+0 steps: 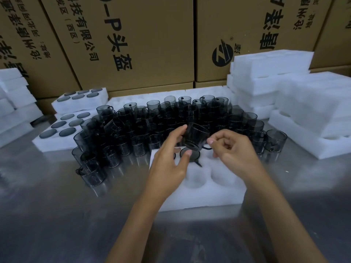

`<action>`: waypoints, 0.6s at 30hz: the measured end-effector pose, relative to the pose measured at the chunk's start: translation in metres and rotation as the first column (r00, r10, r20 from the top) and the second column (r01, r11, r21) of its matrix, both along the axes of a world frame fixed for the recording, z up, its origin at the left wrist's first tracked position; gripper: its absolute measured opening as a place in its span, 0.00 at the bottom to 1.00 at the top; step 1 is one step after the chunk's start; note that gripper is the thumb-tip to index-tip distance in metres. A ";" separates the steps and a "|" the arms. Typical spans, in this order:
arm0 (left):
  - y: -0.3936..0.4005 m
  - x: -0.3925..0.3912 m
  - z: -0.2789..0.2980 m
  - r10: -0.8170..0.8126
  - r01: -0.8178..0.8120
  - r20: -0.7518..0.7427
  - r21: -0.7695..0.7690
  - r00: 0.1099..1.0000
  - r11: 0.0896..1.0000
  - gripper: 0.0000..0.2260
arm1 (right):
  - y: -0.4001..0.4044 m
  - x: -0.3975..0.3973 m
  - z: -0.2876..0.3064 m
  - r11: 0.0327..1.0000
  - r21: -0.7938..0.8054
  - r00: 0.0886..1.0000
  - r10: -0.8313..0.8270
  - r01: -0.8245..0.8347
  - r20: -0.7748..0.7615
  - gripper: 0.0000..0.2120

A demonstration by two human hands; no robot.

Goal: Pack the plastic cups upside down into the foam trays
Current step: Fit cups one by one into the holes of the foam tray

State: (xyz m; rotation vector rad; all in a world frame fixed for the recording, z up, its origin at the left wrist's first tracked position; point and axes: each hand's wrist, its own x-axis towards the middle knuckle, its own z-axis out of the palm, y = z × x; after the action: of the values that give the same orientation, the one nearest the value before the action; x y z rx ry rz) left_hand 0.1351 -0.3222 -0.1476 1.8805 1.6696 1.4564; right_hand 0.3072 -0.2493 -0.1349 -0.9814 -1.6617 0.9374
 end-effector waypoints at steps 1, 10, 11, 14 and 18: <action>0.001 0.004 0.000 -0.038 0.038 0.011 -0.024 0.999 0.999 0.28 | 0.003 0.007 0.001 0.999 -0.032 0.999 0.026 -0.027 -0.032 0.06; 0.009 0.013 -0.006 -0.194 0.156 -0.115 -0.281 0.974 0.947 0.31 | 0.010 0.040 0.003 0.984 -0.122 0.985 0.144 -0.132 0.097 0.08; 0.009 0.013 -0.006 -0.205 0.156 -0.134 -0.304 0.970 0.940 0.31 | 0.011 0.042 0.004 0.984 -0.124 0.981 0.145 -0.130 0.125 0.08; 0.009 0.015 -0.007 -0.235 0.151 -0.242 -0.321 0.941 0.935 0.31 | 0.011 0.047 0.006 0.981 -0.143 0.976 0.155 -0.133 0.156 0.08; 0.009 0.017 -0.010 -0.241 0.128 -0.342 -0.320 0.908 0.939 0.31 | 0.011 0.048 0.005 0.982 -0.134 0.974 0.154 -0.132 0.166 0.08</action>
State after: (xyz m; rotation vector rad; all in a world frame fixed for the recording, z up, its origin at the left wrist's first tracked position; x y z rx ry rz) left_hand 0.1520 -0.3133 -0.1575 2.1685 1.6852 0.7558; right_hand 0.3557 -0.2384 -0.1298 -1.0623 -1.8608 1.0850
